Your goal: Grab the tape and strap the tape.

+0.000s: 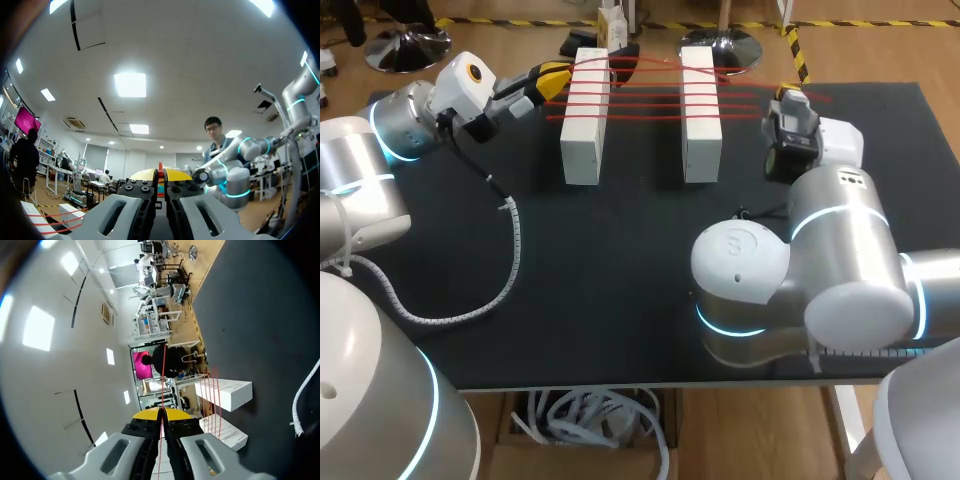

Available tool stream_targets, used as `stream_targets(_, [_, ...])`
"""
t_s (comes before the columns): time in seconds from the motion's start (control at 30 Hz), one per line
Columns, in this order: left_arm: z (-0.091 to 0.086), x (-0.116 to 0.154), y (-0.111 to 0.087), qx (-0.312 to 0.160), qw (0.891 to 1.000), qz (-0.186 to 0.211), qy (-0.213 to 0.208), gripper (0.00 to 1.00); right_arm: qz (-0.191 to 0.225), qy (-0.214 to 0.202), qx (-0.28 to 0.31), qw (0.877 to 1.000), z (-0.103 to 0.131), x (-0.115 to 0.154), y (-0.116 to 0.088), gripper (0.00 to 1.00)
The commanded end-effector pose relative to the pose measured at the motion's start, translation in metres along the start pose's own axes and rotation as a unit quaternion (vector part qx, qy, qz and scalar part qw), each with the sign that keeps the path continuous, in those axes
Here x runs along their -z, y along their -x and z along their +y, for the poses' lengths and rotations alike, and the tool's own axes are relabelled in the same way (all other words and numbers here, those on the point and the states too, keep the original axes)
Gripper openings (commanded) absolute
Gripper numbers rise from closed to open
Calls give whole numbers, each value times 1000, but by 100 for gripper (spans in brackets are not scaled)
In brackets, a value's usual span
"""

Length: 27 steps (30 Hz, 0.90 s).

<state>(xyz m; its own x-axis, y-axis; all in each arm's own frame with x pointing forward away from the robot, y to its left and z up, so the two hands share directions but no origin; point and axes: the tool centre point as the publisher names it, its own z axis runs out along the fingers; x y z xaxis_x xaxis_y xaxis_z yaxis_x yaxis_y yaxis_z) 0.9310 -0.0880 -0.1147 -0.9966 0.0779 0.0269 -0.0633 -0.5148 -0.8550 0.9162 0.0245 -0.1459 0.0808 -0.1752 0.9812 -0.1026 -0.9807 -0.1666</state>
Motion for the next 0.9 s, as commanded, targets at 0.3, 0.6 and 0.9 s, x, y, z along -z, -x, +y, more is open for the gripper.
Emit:
stream_targets(0.3, [1,1,1,0,1000,1,-1,0,-5,12,40,999,-5,2,-6,0])
stream_targets(0.6, [1,1,1,0,1000,1,-1,0,-5,12,40,999,-5,2,-6,0])
stream_targets(0.9, [2,-1,3,23,997,7,79,0,-5,12,40,999,-5,2,-6,0])
